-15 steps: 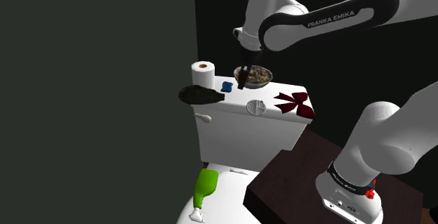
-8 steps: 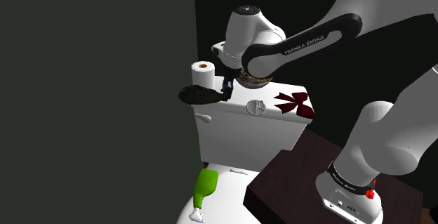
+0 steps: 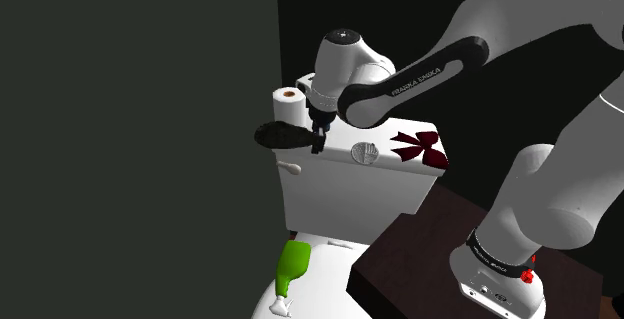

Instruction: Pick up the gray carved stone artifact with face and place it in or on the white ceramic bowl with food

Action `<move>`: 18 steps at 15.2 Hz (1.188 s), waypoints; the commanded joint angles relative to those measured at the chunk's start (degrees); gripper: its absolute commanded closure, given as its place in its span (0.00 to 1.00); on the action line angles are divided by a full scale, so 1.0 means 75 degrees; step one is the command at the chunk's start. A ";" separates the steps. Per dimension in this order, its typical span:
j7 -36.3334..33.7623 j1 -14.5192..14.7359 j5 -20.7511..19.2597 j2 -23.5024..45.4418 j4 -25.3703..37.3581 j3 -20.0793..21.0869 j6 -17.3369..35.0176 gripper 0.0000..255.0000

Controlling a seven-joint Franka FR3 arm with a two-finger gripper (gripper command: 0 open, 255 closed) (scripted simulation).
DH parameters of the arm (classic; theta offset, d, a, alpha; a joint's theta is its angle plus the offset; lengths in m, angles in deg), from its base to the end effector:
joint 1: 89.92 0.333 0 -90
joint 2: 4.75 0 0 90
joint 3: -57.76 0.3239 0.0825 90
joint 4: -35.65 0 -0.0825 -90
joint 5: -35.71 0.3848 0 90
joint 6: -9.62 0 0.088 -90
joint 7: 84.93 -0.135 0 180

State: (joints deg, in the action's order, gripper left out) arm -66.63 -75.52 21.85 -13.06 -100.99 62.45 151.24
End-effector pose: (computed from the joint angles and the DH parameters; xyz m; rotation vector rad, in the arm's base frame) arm 0.4782 0.1619 0.3805 2.6937 1.1800 0.3410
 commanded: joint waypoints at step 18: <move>0.0016 -0.0004 0.0003 0.0031 0.0044 -0.0007 -0.0006 1.00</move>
State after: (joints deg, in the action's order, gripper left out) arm -66.71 -75.50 21.72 -12.85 -100.81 62.51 151.64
